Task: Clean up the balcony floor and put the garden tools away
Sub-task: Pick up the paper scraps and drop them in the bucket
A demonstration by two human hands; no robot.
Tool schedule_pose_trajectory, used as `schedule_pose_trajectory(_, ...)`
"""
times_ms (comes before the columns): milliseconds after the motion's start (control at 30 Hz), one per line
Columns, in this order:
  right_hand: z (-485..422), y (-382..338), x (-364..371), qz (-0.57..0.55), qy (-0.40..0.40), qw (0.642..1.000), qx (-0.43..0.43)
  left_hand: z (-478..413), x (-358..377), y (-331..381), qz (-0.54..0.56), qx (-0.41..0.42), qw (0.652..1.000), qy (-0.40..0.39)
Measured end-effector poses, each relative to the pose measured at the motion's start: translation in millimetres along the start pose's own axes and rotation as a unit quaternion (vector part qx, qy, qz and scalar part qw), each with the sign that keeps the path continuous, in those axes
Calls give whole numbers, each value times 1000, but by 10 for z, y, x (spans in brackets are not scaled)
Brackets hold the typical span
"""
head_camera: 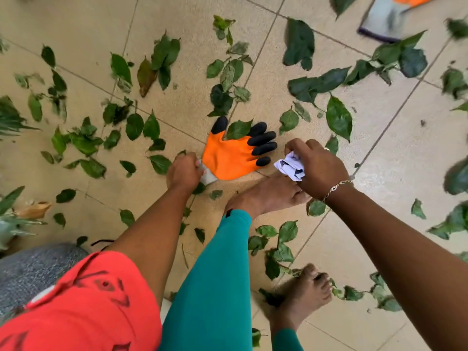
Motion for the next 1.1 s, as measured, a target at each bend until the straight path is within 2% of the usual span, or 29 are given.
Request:
schedule_pose_trajectory(167, 89, 130, -177, -26, 3, 999, 42, 145, -111, 523, 85, 39, 994, 48)
schedule_pose_trajectory(300, 302, 198, -440, -22, 17, 997, 68, 392, -206, 1216, 138, 83, 987, 22)
schedule_pose_trajectory(400, 569, 271, -616, -34, 15, 994, 101, 626, -244, 1671, 205, 123, 970, -31)
schedule_pose_trajectory(500, 950, 359, -725, -84, 2, 981, 174, 940, -225, 2005, 293, 141, 939, -114)
schedule_pose_trajectory(633, 1587, 333, -804, -174, 13, 944, 280, 1615, -230, 2242, 453, 92, 857, -229)
schedule_pose_trajectory(733, 2037, 243, -879, -261, 48, 915, 304, 1994, -319, 2466, 436, 125, 859, -237)
schedule_pose_trajectory(867, 2489, 101, -997, -370, 144, 889, 228, 2496, -313, 2782, 406, 144, 860, -275)
schedule_pose_trajectory(933, 2702, 113, -1081, -413, 193, 861, 226, 2807, -259, 2963, 373, 162, 864, -295)
schedule_pose_trajectory(1100, 3315, 311, -1228, -454, 291, 803, 253, 3538, -48, 3402, 313, 180, 866, -346)
Point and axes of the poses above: each hand's wrist, its own z-axis away from the middle knuckle, its own x-axis out of the palm, y = z × x, the point moved 5 cm from there along -z, towards the middle knuckle, and after that the axes turned 15 degrees about -y, right-handed, at the moved point
